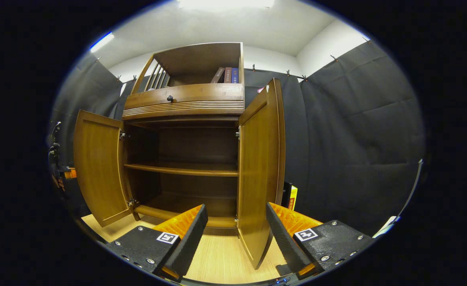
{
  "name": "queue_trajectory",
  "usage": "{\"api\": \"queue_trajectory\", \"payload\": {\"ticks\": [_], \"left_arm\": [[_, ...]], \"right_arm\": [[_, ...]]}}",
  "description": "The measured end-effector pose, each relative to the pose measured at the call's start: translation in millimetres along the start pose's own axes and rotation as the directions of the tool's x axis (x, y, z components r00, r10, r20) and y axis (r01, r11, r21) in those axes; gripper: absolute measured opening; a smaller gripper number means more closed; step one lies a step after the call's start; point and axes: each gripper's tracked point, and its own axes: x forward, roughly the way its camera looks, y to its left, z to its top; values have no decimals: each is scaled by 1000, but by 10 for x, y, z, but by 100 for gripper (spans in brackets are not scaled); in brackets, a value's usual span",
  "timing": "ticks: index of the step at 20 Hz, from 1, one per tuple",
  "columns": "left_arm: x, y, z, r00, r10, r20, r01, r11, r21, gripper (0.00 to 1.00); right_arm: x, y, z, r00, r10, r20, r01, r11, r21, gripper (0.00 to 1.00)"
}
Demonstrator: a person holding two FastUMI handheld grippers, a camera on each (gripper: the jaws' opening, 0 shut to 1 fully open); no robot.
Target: Open the right door of the double-door shoe cabinet with the right hand, and open the left door with the left hand.
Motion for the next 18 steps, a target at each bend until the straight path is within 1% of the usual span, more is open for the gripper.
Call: {"api": "queue_trajectory", "payload": {"ticks": [3, 5, 6, 7, 8, 11, 12, 13, 17, 18], "left_arm": [[16, 123, 5, 998, -61, 13, 62, 998, -10, 2], [27, 183, 3, 996, -88, 19, 88, 996, -3, 3], [31, 174, -7, 994, -108, 20, 108, 994, -2, 13], [19, 180, -22, 993, -120, 20, 120, 993, -7, 18], [-5, 184, -30, 992, -125, 21, 126, 992, -15, 17], [-166, 203, -44, 996, -91, 24, 91, 996, -11, 19], [-224, 197, -72, 997, -72, 21, 72, 997, -4, 17], [-307, 184, -68, 998, -57, 21, 57, 998, 1, 16], [-645, -75, 213, 999, -13, 53, 13, 1000, 1, 18], [-688, -178, 303, 998, 2, 64, -1, 1000, -1, 16]], "right_arm": [[-10, 43, 39, 1000, -8, 7, 8, 1000, 17, 90], [-17, 43, 36, 1000, -19, 4, 18, 1000, 10, 90], [-19, 52, 43, 1000, -20, 3, 20, 1000, 8, 90], [-22, 62, 42, 1000, -21, 2, 21, 1000, 9, 90], [-16, 69, 47, 1000, -22, 1, 22, 1000, 11, 90], [4, 94, 57, 1000, -20, 4, 20, 1000, 10, 90], [11, 99, 52, 1000, -17, 3, 17, 1000, 8, 90], [23, 102, 45, 1000, -15, 1, 15, 1000, 8, 90], [58, 104, 25, 1000, -1, 2, 1, 1000, 7, 90], [81, 112, 30, 1000, 3, 5, -3, 1000, 1, 90]]}}
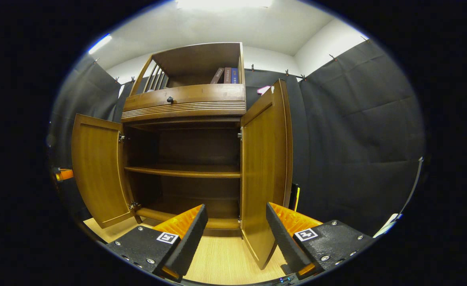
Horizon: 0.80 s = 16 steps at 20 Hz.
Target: Open the right door of the double-door shoe cabinet with the right hand, and open the left door with the left hand.
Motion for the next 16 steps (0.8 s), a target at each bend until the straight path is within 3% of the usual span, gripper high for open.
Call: {"api": "queue_trajectory", "payload": {"ticks": [3, 5, 7, 8, 9, 10, 11, 13, 16], "left_arm": [[25, -365, 159, 999, 46, 18, -46, 999, 4, 4], [117, -680, 201, 998, 59, 21, -59, 998, 20, 4], [246, -1054, 231, 998, 43, 43, -44, 999, 19, 19], [316, -1192, 234, 998, 39, 48, -39, 999, 6, 4], [401, -1327, 203, 998, 45, 42, -45, 999, -9, 12], [464, -1441, 141, 999, 47, 27, -46, 999, -20, 5], [519, -1536, 95, 999, 48, 20, -47, 998, -39, 12], [619, -1694, 39, 999, 46, 24, -44, 997, -61, 9], [708, -1732, -102, 998, 69, 16, -68, 996, -63, 12]], "right_arm": [[25, 37, -14, 1000, 17, 7, -17, 1000, -13, 90], [29, 85, -44, 999, 37, 6, -37, 999, -21, 90], [34, 106, -60, 999, 52, 7, -51, 998, -30, 90], [37, 126, -57, 998, 59, 9, -59, 998, -35, 90], [37, 127, -54, 998, 64, 10, -63, 997, -38, 90], [49, 140, -66, 998, 67, 10, -66, 997, -41, 90], [51, 151, -68, 997, 72, 12, -71, 997, -42, 90], [41, 189, -75, 996, 84, 17, -83, 996, -34, 90], [46, 148, -114, 997, 79, 17, -79, 997, -28, 90]]}}
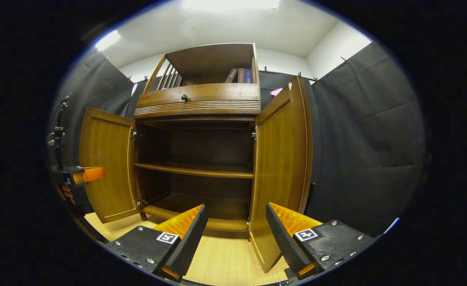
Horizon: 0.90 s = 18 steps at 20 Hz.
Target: Open the right door of the double-door shoe cabinet with the right hand, and open the left door with the left hand.
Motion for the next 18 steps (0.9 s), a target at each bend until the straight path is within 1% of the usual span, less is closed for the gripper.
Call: {"api": "queue_trajectory", "payload": {"ticks": [2, 3, 4, 5, 6, 8, 9, 10, 11, 12, 14, 16, 18], "left_arm": [[15, 77, -19, 999, 36, 9, -36, 999, -2, 12], [11, 90, -36, 999, 44, 12, -44, 999, 0, 19], [25, 104, -41, 998, 57, 22, -57, 998, -2, 16], [25, 99, -32, 998, 59, 28, -59, 998, -10, 24], [19, 85, -40, 998, 56, 33, -55, 998, -17, 31], [22, 84, -85, 998, 57, 28, -57, 998, -9, 59], [11, 114, -107, 997, 69, 24, -69, 998, 2, 72], [26, 124, -117, 997, 76, 21, -77, 997, 13, 86], [22, 108, -147, 997, 76, 15, -76, 997, 23, 99], [23, 105, -156, 997, 75, 18, -76, 997, 27, 98], [25, 113, -127, 995, 89, 33, -90, 996, 13, 94], [23, 115, -145, 995, 99, 27, -100, 995, 9, 94], [39, 82, -115, 995, 92, 32, -92, 996, 10, 94]], "right_arm": [[1, -50, -11, 1000, -12, 3, 12, 1000, -5, 90], [9, -61, -22, 1000, -13, 3, 13, 1000, -1, 90], [13, -56, -27, 1000, -11, 2, 11, 1000, 3, 96], [8, -67, -34, 1000, -10, 3, 10, 1000, 5, 96], [6, -80, -40, 1000, -11, 3, 11, 1000, 5, 90], [11, -88, -70, 1000, -11, -3, 11, 1000, 10, 90], [11, -75, -85, 1000, -5, -7, 5, 1000, 15, 96], [34, -60, -112, 1000, 1, -15, -1, 1000, 23, 96], [57, -50, -142, 1000, 9, -24, -8, 999, 36, 90], [69, -58, -168, 1000, 12, -27, -11, 999, 49, 96], [105, -68, -188, 1000, 9, -24, -8, 998, 61, 96], [141, -85, -196, 1000, 4, -26, -2, 998, 64, 96], [161, -108, -181, 1000, 3, -26, -1, 997, 74, 96]]}}
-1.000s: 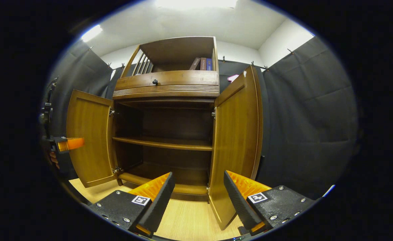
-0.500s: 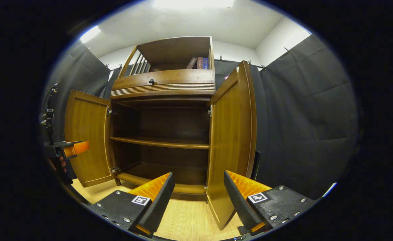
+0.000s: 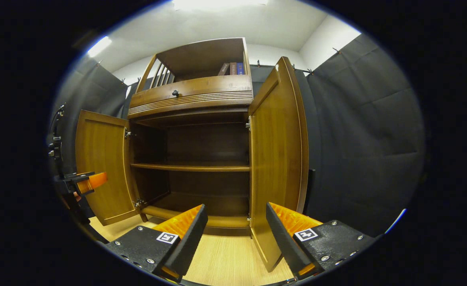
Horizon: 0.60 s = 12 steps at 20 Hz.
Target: Open the right door of the double-door shoe cabinet with the right hand, and open the left door with the left hand.
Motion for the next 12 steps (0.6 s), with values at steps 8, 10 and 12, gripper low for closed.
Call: {"api": "queue_trajectory", "payload": {"ticks": [8, 10, 12], "left_arm": [[94, -207, 180, 997, -71, 0, 71, 997, -21, 94], [121, -199, 230, 997, -76, 20, 75, 997, 15, 94], [112, -243, 251, 997, -75, 35, 74, 997, 38, 94]], "right_arm": [[152, -80, 181, 998, -46, 34, 46, 999, -7, 84], [181, -72, 261, 997, -49, 57, 48, 999, 21, 90], [173, -111, 316, 996, -52, 77, 50, 998, 31, 90]]}}
